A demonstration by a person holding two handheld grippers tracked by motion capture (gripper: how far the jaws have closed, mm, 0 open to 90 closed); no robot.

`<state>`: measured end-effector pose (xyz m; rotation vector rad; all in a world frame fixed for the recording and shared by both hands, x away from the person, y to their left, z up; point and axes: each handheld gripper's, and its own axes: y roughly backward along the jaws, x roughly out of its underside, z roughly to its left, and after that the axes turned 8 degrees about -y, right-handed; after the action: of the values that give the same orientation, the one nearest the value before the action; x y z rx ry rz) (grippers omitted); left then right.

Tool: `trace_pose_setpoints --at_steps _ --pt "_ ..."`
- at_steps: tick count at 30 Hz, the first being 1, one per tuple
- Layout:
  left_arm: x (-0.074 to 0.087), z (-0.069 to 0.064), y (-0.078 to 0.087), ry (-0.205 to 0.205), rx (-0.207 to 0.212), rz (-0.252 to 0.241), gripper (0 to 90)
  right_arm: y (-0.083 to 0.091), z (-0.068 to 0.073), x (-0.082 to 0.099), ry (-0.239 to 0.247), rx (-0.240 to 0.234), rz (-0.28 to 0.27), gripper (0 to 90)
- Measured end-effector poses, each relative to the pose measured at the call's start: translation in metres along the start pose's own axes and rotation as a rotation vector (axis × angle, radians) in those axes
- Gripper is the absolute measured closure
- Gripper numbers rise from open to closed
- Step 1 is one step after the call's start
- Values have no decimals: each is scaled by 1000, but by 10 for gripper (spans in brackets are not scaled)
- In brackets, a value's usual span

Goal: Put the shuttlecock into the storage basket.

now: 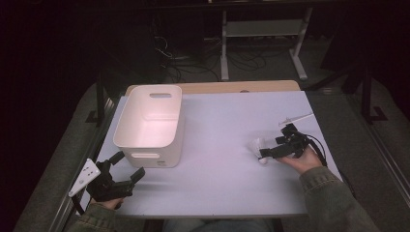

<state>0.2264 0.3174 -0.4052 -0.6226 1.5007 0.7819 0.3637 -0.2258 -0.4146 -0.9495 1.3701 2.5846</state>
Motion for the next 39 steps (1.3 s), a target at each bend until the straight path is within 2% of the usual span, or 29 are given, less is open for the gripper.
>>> trace_pose_setpoints --at_steps 12,24,35,39 --pt "0 0 0 -1 -1 1 0 -9 -3 -4 0 11 51 0" --pt "0 0 0 1 -1 1 0 -14 -3 -3 -33 30 106 0" --pt "0 0 0 3 0 -2 0 -15 -2 -2 -86 16 158 80" --pt "0 0 0 1 0 -1 0 -15 -2 -2 -101 12 170 135"
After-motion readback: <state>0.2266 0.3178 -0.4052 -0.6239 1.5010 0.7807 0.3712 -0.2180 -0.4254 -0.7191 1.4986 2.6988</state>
